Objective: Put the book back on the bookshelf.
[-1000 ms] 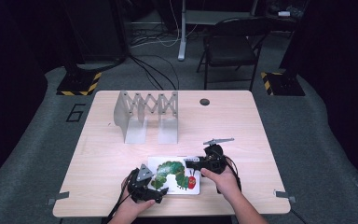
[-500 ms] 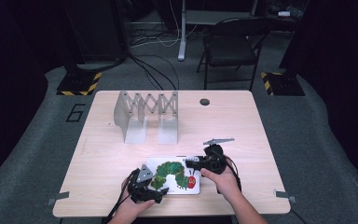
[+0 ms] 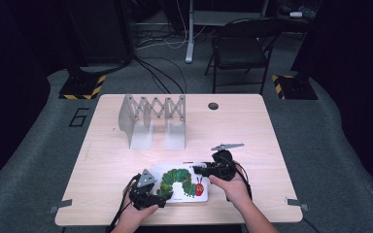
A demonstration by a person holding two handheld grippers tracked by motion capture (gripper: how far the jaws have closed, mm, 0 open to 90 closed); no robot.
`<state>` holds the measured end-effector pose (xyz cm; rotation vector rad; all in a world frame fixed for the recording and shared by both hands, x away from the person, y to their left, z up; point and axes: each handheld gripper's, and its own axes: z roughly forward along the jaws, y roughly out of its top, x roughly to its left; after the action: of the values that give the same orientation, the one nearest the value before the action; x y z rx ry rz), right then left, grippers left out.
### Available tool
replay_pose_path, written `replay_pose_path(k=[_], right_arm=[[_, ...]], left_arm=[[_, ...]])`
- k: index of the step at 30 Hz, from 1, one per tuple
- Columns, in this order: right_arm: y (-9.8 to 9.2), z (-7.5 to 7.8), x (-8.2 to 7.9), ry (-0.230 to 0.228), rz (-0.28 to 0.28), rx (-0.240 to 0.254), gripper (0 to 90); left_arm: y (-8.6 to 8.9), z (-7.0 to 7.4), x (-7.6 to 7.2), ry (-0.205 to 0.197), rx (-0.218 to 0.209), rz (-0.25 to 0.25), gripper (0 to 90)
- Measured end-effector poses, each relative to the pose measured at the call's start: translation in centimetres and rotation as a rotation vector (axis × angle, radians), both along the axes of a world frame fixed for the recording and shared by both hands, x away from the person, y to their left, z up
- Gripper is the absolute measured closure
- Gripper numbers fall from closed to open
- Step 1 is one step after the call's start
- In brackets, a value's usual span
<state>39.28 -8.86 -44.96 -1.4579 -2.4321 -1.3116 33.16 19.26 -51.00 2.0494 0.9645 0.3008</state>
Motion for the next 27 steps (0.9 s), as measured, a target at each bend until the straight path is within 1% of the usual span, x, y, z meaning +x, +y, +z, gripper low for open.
replay_pose_path(k=[2, 3, 4, 7, 8, 11, 12, 13, 15, 18, 19, 20, 21, 22, 24, 25, 27], right_arm=[[0.0, 0.0, 0.0, 0.0, 0.0, 0.001, 55.2], [0.0, 0.1, 0.0, -0.009, 0.006, 0.002, 55.2], [0.0, 0.1, 0.0, -0.008, 0.006, 0.002, 55.2], [0.0, 0.1, 0.0, -0.014, 0.009, 0.003, 55.2], [0.0, 0.2, 0.0, -0.011, 0.007, 0.006, 55.3], [0.0, 0.3, -0.1, -0.002, 0.006, 0.013, 55.5], [0.0, 0.4, -0.1, -0.005, 0.008, 0.013, 55.5], [0.0, 0.4, 0.0, -0.011, 0.01, 0.013, 55.6], [0.0, 0.6, -0.1, -0.015, 0.014, 0.015, 55.5], [0.1, 0.7, -0.2, -0.014, 0.013, 0.02, 55.5], [0.1, 0.9, -0.2, -0.023, 0.02, 0.02, 55.3], [0.1, 0.9, -0.2, -0.023, 0.02, 0.02, 55.3], [0.2, 1.1, -0.3, -0.028, 0.021, 0.024, 54.7], [0.2, 1.1, -0.3, -0.033, 0.022, 0.025, 54.4], [0.2, 1.2, -0.4, -0.033, 0.024, 0.025, 54.0], [0.2, 1.2, -0.3, -0.035, 0.023, 0.026, 53.7], [0.2, 1.3, -0.3, -0.038, 0.024, 0.025, 53.4]], left_arm=[[0.1, 0.0, 0.0, -0.008, -0.002, 0.007, 19.9], [0.2, 0.1, 0.0, -0.005, -0.01, 0.012, 21.6], [0.2, 0.2, 0.0, 0.003, -0.013, 0.008, 22.1], [0.3, 0.3, 0.0, -0.001, -0.014, 0.015, 23.8], [0.3, 0.3, 0.1, 0.005, -0.017, 0.017, 24.3], [0.5, 0.5, 0.1, 0.001, -0.013, 0.024, 26.4], [0.5, 0.6, 0.2, -0.003, -0.014, 0.029, 27.2], [0.6, 0.6, 0.2, 0.002, -0.015, 0.026, 28.3], [0.6, 0.7, 0.2, 0.002, -0.024, 0.039, 30.3], [0.8, 0.9, 0.3, -0.002, -0.022, 0.043, 32.6], [1.0, 1.1, 0.3, -0.006, -0.026, 0.049, 33.6], [1.0, 1.1, 0.3, -0.006, -0.026, 0.049, 34.0], [1.0, 1.2, 0.3, -0.013, -0.028, 0.056, 34.7], [1.1, 1.3, 0.3, -0.024, -0.022, 0.054, 35.1], [1.2, 1.5, 0.3, -0.021, -0.021, 0.052, 35.8], [1.1, 1.5, 0.2, -0.031, -0.024, 0.059, 36.3], [1.1, 1.6, 0.2, -0.031, -0.026, 0.06, 36.7]])
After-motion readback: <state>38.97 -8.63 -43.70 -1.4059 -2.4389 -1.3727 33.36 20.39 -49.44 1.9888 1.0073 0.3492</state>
